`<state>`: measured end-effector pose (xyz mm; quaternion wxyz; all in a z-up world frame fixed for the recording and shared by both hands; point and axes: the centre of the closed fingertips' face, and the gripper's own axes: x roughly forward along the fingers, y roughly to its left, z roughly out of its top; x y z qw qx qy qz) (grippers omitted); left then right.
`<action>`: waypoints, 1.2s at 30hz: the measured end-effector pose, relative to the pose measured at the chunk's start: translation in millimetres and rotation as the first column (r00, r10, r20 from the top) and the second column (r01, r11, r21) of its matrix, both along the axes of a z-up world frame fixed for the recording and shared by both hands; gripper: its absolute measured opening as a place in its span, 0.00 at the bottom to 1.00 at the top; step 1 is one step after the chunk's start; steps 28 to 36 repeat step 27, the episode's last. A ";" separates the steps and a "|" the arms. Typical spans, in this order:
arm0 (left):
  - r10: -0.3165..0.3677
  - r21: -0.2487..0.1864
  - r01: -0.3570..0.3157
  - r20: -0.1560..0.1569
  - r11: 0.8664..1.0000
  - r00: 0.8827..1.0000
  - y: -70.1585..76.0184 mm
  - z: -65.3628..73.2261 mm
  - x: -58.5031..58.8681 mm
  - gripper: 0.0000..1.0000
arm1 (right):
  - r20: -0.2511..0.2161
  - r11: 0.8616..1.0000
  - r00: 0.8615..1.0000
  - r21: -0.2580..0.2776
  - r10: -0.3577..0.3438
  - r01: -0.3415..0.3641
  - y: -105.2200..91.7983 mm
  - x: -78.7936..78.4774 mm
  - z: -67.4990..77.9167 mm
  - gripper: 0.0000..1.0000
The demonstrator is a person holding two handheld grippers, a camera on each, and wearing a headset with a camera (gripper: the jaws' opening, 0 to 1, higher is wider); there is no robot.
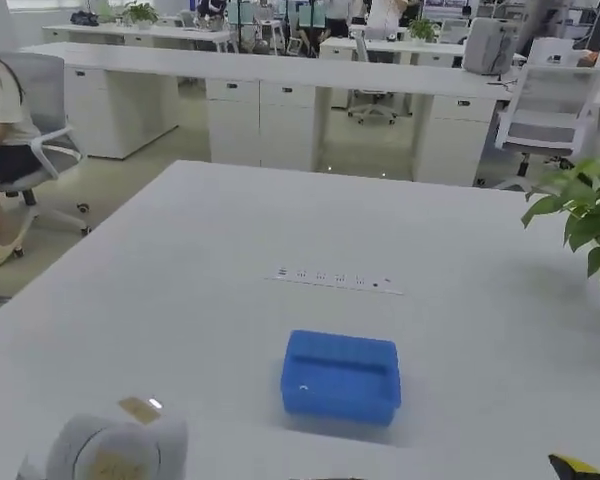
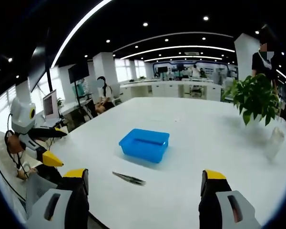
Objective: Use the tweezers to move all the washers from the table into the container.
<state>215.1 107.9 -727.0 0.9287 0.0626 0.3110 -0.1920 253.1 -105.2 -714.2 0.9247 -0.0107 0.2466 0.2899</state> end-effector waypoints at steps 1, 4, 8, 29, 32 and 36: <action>-0.001 0.002 0.001 -0.001 1.000 1.000 -0.7 0.3 -0.4 0.99 | -0.003 1.000 1.000 -0.008 0.007 -0.007 0.3 1.1 -0.6 0.97; -0.001 0.007 0.001 0.003 1.000 1.000 -1.6 2.2 -0.5 0.99 | 0.003 1.000 1.000 -0.016 0.020 -0.020 0.7 4.8 -0.3 0.97; 0.010 0.010 -0.010 0.004 1.000 1.000 -0.7 1.7 0.0 0.99 | -0.004 0.999 0.999 -0.031 0.032 -0.032 0.5 11.5 -4.1 0.96; 0.032 0.039 -0.032 -0.007 0.999 0.999 8.4 -7.4 -0.8 0.99 | -0.004 0.995 0.997 -0.063 0.072 -0.072 4.5 13.4 -9.4 0.95; 0.032 0.039 -0.032 -0.007 0.999 0.999 8.4 -7.4 -0.8 0.99 | -0.004 0.995 0.997 -0.063 0.072 -0.072 4.5 13.4 -9.4 0.95; 0.032 0.039 -0.032 -0.007 0.999 0.999 8.4 -7.4 -0.8 0.99 | -0.004 0.995 0.997 -0.063 0.072 -0.072 4.5 13.4 -9.4 0.95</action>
